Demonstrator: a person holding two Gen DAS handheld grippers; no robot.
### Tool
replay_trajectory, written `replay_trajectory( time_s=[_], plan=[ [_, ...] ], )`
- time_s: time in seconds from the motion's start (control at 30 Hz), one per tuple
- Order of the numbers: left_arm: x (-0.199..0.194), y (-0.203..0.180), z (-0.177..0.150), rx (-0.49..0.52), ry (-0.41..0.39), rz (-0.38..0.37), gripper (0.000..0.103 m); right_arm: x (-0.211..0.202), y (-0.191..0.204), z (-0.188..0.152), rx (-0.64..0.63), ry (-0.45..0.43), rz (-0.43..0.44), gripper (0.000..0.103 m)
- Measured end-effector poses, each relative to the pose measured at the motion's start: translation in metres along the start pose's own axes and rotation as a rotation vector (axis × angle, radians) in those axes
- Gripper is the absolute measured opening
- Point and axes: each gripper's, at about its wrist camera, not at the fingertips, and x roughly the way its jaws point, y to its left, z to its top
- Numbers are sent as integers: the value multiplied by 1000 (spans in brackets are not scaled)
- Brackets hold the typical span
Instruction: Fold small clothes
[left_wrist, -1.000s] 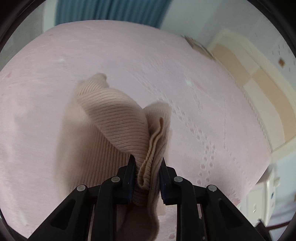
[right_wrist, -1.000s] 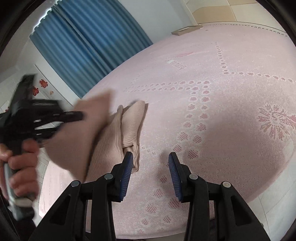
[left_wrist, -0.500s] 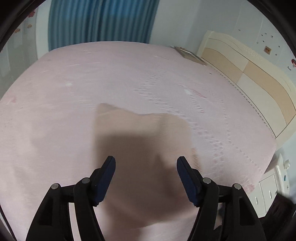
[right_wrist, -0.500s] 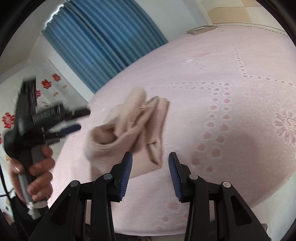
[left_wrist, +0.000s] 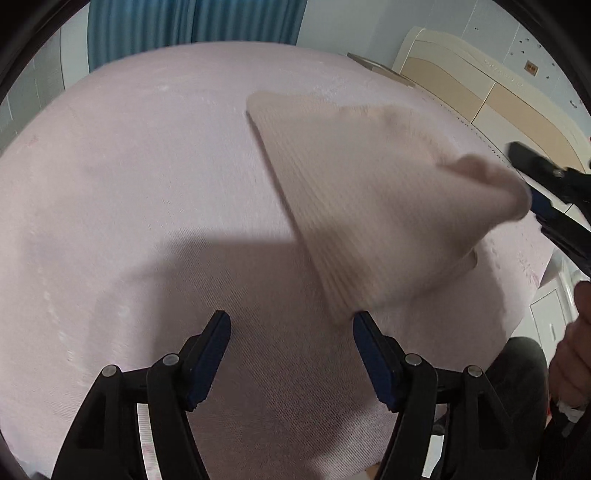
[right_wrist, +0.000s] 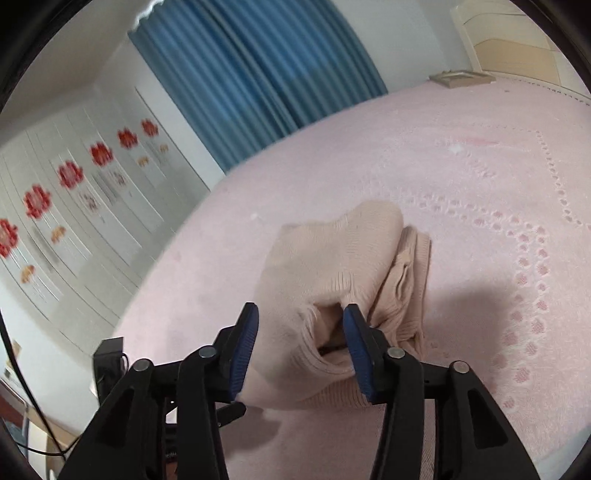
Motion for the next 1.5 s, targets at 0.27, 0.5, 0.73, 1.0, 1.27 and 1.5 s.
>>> replay_trajectory(
  time_s=[0.27, 0.5, 0.73, 1.0, 1.27, 1.5],
  plan=[
    [6, -25, 6, 95, -80, -3, 64, 22, -12, -11, 7, 43, -43, 9],
    [3, -14, 1, 52, -99, -87, 31, -4, -41, -24, 58, -28, -55, 5],
    [5, -12, 8, 57, -69, -85, 38, 11, -41, -31, 25, 52, -127, 16],
    [0, -12, 2, 77, -79, -66, 48, 26, -13, 15, -70, -6, -164, 39],
    [9, -11, 8, 83, -83, -62, 54, 28, -7, 32, -122, -31, -132, 12],
    [6, -9, 7, 81, -85, -68, 56, 35, -66, 8, 95, 25, -222, 12]
  ],
)
